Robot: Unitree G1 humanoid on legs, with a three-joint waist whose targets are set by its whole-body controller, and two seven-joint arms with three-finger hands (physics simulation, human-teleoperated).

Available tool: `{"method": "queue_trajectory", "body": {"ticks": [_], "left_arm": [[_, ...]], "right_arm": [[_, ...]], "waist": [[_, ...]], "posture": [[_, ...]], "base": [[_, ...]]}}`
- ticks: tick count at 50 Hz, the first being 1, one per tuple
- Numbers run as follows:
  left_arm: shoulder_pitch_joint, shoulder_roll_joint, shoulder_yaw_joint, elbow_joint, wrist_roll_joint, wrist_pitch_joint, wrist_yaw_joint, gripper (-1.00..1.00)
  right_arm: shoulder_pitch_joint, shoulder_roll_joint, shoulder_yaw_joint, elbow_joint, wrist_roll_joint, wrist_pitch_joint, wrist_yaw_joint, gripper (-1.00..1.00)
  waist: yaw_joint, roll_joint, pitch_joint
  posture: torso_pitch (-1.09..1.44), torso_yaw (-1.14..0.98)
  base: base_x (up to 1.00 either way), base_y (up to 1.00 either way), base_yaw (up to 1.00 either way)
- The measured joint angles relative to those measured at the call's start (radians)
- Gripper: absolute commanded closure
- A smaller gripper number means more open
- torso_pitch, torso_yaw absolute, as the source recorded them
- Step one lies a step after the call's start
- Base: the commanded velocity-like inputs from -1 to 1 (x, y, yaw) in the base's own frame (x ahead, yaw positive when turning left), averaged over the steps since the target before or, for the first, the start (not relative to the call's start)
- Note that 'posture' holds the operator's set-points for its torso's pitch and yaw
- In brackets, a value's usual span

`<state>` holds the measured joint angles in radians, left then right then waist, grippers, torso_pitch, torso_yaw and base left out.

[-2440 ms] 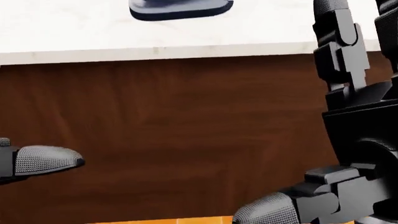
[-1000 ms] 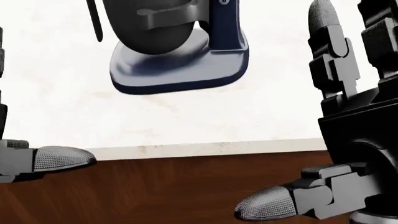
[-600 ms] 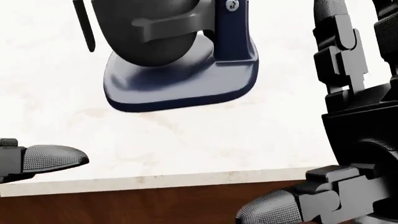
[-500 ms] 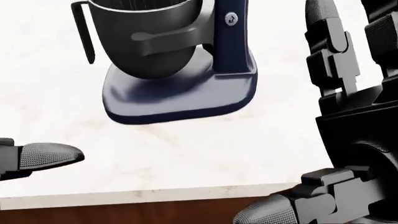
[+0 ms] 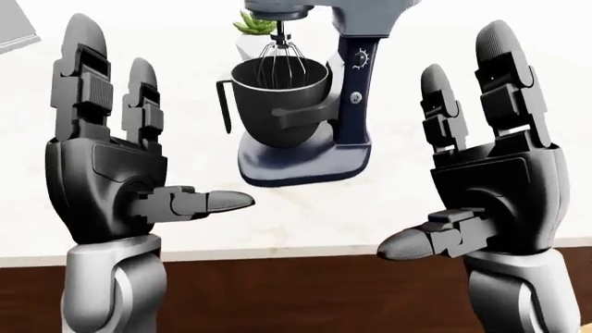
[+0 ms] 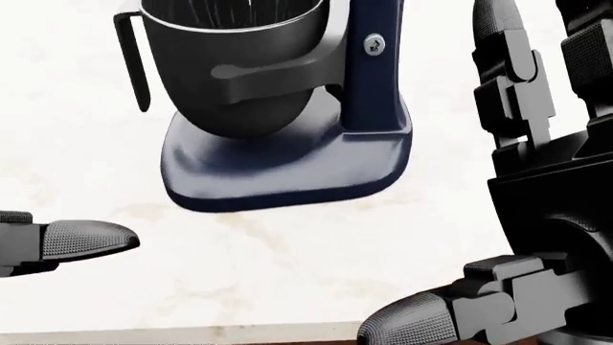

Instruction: Open the stand mixer head.

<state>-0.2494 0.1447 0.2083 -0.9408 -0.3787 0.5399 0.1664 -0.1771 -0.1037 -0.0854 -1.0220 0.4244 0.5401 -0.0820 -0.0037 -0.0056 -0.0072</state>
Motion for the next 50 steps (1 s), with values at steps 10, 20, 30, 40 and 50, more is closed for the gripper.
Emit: {"method": "queue_trajectory", "body": {"ticks": [10, 20, 30, 40, 50], "left_arm": [[0.001, 0.001, 0.001, -0.012, -0.002, -0.005, -0.002, -0.99], [0.002, 0.0, -0.001, -0.017, 0.001, -0.006, -0.003, -0.99], [0.003, 0.0, -0.002, -0.02, 0.004, -0.008, -0.002, -1.0], [-0.001, -0.004, -0.003, -0.019, 0.012, -0.018, 0.006, -0.99], [-0.003, -0.001, -0.001, -0.015, 0.009, -0.018, 0.007, -0.99]], "right_arm": [[0.002, -0.006, 0.002, -0.005, 0.007, -0.005, 0.0, -1.0], [0.002, -0.003, -0.003, -0.01, 0.008, -0.005, 0.003, -1.0], [0.008, -0.003, 0.001, -0.015, 0.007, -0.013, 0.006, -1.0], [-0.017, -0.033, -0.028, -0.015, 0.132, 0.034, -0.062, -1.0], [-0.213, -0.126, -0.084, 0.036, 0.686, 0.14, -0.464, -1.0]], "waist": [[0.002, 0.001, -0.069], [0.006, 0.004, -0.168], [0.011, 0.004, -0.249], [0.016, 0.009, -0.27], [0.014, 0.006, -0.265]], "posture": [[-0.19, 0.0], [-0.29, 0.0], [-0.39, 0.0], [-0.41, 0.0], [-0.41, 0.0]], "base": [[0.0, 0.0, 0.0], [0.0, 0.0, 0.0], [0.0, 0.0, 0.0], [0.0, 0.0, 0.0], [0.0, 0.0, 0.0]]}}
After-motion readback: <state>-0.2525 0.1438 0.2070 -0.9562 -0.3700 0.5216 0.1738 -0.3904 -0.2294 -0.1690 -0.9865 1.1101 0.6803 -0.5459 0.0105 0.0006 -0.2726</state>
